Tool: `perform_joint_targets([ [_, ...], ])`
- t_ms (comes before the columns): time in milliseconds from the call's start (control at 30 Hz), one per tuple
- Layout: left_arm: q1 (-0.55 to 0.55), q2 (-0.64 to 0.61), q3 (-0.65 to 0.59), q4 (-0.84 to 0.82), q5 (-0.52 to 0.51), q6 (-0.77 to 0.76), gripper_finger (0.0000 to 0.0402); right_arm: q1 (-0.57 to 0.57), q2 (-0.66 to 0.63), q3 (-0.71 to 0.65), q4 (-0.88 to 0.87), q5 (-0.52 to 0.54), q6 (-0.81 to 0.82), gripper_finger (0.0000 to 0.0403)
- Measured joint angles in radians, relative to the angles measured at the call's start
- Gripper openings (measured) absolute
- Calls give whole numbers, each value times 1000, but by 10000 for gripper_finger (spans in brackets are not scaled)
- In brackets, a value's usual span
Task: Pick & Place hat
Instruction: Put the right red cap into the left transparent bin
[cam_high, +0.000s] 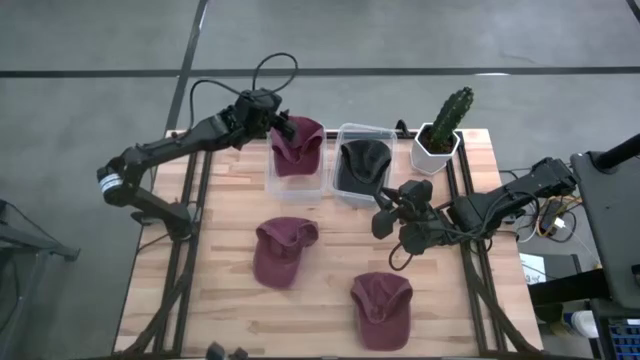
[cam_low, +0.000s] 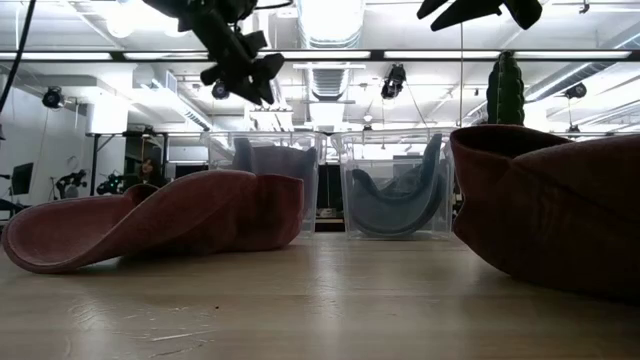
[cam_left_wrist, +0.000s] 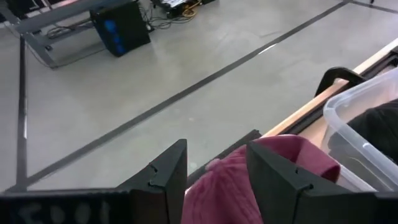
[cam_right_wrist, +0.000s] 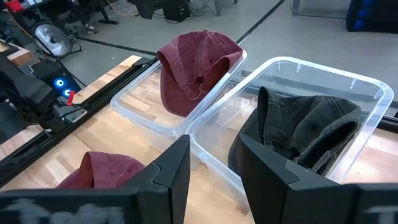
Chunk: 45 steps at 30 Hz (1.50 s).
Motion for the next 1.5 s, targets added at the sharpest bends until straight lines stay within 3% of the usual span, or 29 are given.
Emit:
perform_joint_targets([
  [200, 38, 0, 0, 1, 97, -24, 156, 0, 0, 0, 0, 0, 2, 123],
  [533, 80, 0, -3, -26, 139, -16, 165, 0, 0, 0, -1, 0, -8, 123],
  [967, 158, 4, -14, -41, 145, 6, 270, 0, 0, 0, -1, -1, -8, 123],
  [1267, 254, 58, -14, -56, 461, -21, 280, 0, -1, 0, -1, -2, -5, 123],
  [1500, 293, 95, -14, -75, 508, 25, 280, 0, -1, 0, -1, -2, -4, 123],
])
